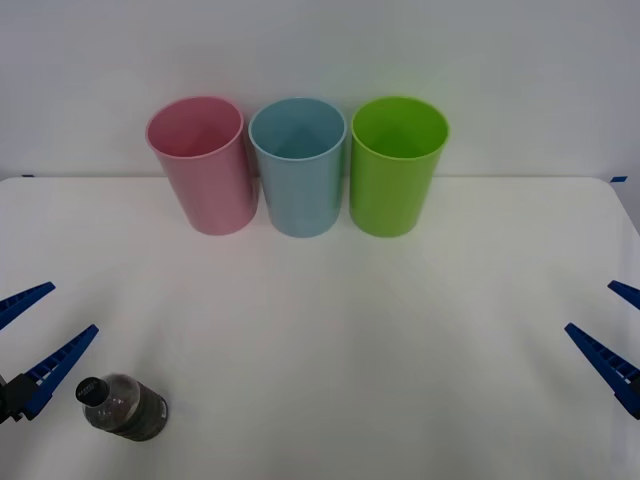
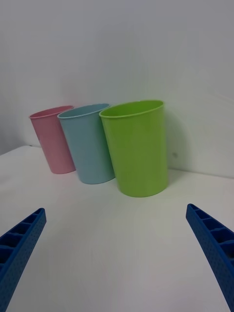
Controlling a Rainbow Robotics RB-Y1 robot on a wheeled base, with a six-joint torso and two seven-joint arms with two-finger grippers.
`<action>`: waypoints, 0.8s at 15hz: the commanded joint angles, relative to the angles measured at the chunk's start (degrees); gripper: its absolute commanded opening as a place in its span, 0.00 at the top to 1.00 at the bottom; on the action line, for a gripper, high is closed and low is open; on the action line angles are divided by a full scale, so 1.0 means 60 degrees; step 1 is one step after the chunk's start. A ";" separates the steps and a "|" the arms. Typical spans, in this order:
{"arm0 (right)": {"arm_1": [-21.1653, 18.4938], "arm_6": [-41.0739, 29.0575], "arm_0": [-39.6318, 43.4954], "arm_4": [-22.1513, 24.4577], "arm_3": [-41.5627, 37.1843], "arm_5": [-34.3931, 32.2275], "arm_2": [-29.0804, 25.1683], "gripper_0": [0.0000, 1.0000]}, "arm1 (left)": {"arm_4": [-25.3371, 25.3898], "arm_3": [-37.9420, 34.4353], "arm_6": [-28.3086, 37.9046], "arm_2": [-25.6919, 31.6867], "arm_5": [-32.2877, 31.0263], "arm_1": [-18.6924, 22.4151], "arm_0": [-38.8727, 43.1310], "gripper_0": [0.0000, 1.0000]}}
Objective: Grasp the object on the table and drop it into the matching bin: aluminum can to the light blue bin, PET bottle to the pink bin.
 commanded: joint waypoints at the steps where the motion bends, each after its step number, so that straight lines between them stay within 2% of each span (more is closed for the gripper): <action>1: 0.0000 0.0000 0.0000 0.0000 0.0000 0.0000 0.0000 0.00 | 0.0000 0.0000 0.0000 0.0000 0.0000 0.0000 0.0000 0.00; 2: 0.0000 0.0000 0.0000 0.0000 0.0000 0.0000 0.0000 0.00 | 0.0085 -0.0001 0.0000 -0.0137 -0.0037 -0.0244 -0.0140 0.00; 5: 0.0000 0.0000 0.0000 0.0000 0.0000 0.0000 0.0000 0.00 | 0.0700 -0.0030 0.0029 -0.0298 -0.0008 0.0019 -0.0066 0.00; 12: 0.0000 0.0000 0.0000 0.0000 0.0000 0.0000 0.0000 0.00 | 0.1242 -0.0030 -0.0088 0.0039 -0.0301 0.1323 0.1062 0.00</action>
